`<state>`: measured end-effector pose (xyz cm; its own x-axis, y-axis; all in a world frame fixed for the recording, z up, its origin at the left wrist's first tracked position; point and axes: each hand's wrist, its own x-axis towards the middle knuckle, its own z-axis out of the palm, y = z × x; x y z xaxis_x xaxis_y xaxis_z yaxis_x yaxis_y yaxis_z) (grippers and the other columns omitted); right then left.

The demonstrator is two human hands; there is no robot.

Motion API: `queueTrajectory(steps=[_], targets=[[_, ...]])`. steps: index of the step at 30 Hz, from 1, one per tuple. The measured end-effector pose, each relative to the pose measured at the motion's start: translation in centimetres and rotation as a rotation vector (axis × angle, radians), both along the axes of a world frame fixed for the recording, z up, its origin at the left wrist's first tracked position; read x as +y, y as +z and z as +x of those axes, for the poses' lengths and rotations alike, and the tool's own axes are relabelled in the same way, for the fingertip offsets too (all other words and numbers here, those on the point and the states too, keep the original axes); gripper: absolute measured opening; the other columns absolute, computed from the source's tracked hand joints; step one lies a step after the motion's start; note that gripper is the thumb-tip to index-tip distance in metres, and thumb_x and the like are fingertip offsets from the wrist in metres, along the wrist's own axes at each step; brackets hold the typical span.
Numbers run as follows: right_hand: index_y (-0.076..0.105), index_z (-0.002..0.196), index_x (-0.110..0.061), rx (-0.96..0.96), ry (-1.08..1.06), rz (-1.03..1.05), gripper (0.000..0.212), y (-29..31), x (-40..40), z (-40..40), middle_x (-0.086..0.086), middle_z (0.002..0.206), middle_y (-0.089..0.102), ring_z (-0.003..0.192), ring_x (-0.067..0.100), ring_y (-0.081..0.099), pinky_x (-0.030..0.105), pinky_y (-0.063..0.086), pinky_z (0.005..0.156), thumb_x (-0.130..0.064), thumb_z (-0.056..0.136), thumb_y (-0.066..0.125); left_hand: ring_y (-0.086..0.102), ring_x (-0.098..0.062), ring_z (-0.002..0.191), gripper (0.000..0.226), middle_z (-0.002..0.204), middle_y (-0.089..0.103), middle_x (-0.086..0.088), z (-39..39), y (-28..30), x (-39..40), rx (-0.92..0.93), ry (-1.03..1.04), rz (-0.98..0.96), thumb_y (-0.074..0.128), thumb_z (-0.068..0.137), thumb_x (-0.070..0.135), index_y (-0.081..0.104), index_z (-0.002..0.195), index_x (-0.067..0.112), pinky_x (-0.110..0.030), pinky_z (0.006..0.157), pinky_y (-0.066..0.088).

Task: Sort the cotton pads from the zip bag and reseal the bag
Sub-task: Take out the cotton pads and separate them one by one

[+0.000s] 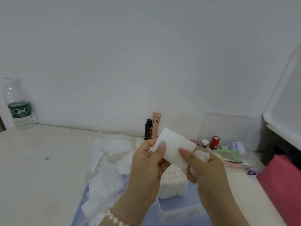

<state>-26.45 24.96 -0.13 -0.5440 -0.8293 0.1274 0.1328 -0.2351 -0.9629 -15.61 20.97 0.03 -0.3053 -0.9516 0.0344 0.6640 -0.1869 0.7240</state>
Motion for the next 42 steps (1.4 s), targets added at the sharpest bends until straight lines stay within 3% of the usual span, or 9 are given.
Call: queueTrajectory(steps=[2, 4, 8, 15, 18, 23, 27, 38, 42], targets=[[0.056, 0.058, -0.001, -0.062, -0.067, -0.048, 0.024, 0.1, 0.1, -0.7, 0.005, 0.041, 0.037, 0.033, 0.013, 0.029, 0.025, 0.031, 0.041, -0.013, 0.067, 0.074, 0.070, -0.026, 0.083, 0.015, 0.094, 0.070, -0.020, 0.0, -0.2, -0.3, 0.014, 0.000, 0.052, 0.050, 0.091, 0.007, 0.057, 0.099, -0.004, -0.033, 0.069, 0.060], [0.055, 0.053, -0.014, -0.119, -0.100, -0.058, 0.025, 0.4, 0.2, -1.3, 0.006, 0.045, 0.039, 0.034, 0.013, 0.032, 0.021, 0.031, 0.035, -0.010, 0.075, 0.068, 0.071, -0.026, 0.082, 0.014, 0.096, 0.071, -0.020, 0.2, -0.4, -0.6, 0.039, 0.006, 0.108, 0.050, 0.091, 0.006, 0.056, 0.099, -0.004, -0.034, 0.069, 0.060], [0.061, 0.062, -0.007, -0.223, 0.172, -0.083, 0.008, 0.6, 0.4, -0.5, 0.012, 0.054, 0.037, 0.029, 0.011, 0.027, 0.016, 0.025, 0.032, -0.013, 0.066, 0.065, 0.071, -0.023, 0.073, 0.010, 0.088, 0.071, -0.018, 0.1, -0.4, -0.7, 0.079, 0.047, 0.156, 0.054, 0.087, 0.001, 0.057, 0.095, -0.003, -0.029, 0.062, 0.059], [0.057, 0.045, -0.011, 0.032, 0.072, -0.039, 0.029, 0.0, 0.3, 1.0, 0.007, 0.036, 0.037, 0.027, 0.014, 0.031, 0.017, 0.028, 0.031, -0.010, 0.071, 0.070, 0.069, -0.023, 0.071, 0.029, 0.088, 0.071, -0.020, -1.2, -0.6, 0.5, 0.099, -0.010, 0.099, 0.054, 0.072, -0.004, 0.066, 0.098, -0.004, -0.027, 0.057, 0.058], [0.054, 0.064, 0.015, 0.141, -0.016, -0.072, 0.026, 0.0, 0.4, 0.7, 0.017, 0.045, 0.039, 0.031, 0.017, 0.032, 0.018, 0.031, 0.031, -0.003, 0.076, 0.070, 0.071, -0.024, 0.072, 0.033, 0.087, 0.071, -0.021, -1.5, -0.6, 0.9, 0.146, -0.053, 0.109, 0.054, 0.067, 0.004, 0.065, 0.096, -0.006, -0.028, 0.060, 0.059], [0.066, 0.072, 0.004, 0.309, -0.050, -0.056, 0.013, 0.3, 0.7, 0.0, 0.030, 0.058, 0.054, 0.039, 0.020, 0.045, 0.026, 0.038, 0.031, -0.006, 0.075, 0.073, 0.071, -0.028, 0.077, 0.026, 0.089, 0.071, -0.024, -1.5, -0.6, 1.2, 0.134, -0.122, 0.133, 0.047, 0.085, 0.010, 0.065, 0.094, -0.007, -0.034, 0.067, 0.060], [0.063, 0.075, 0.011, 0.339, -0.021, -0.008, 0.020, 0.3, 0.7, -0.7, 0.026, 0.053, 0.050, 0.036, 0.016, 0.042, 0.019, 0.036, 0.031, -0.007, 0.076, 0.072, 0.071, -0.029, 0.077, 0.046, 0.093, 0.070, -0.026, -1.2, -0.4, 1.2, 0.124, -0.171, 0.167, 0.054, 0.070, 0.025, 0.062, 0.102, -0.007, -0.035, 0.065, 0.060], [0.065, 0.071, -0.004, 0.252, -0.031, 0.021, 0.011, 0.4, 0.7, -0.4, 0.010, 0.052, 0.056, 0.037, 0.013, 0.046, 0.020, 0.036, 0.031, -0.011, 0.077, 0.071, 0.071, -0.026, 0.085, 0.023, 0.095, 0.071, -0.022, -1.9, -1.4, 1.2, 0.008, -0.109, 0.072, 0.049, 0.089, 0.008, 0.064, 0.099, -0.006, -0.028, 0.065, 0.058], [0.053, 0.071, -0.011, -0.114, 0.053, 0.064, 0.022, 1.1, 0.6, -1.0, 0.008, 0.053, 0.047, 0.038, 0.017, 0.036, 0.023, 0.028, 0.036, -0.027, 0.075, 0.066, 0.069, -0.030, 0.090, 0.021, 0.096, 0.071, -0.022, -1.9, -1.7, 0.7, -0.002, -0.018, 0.160, 0.047, 0.093, 0.007, 0.061, 0.101, -0.006, -0.034, 0.074, 0.059]])
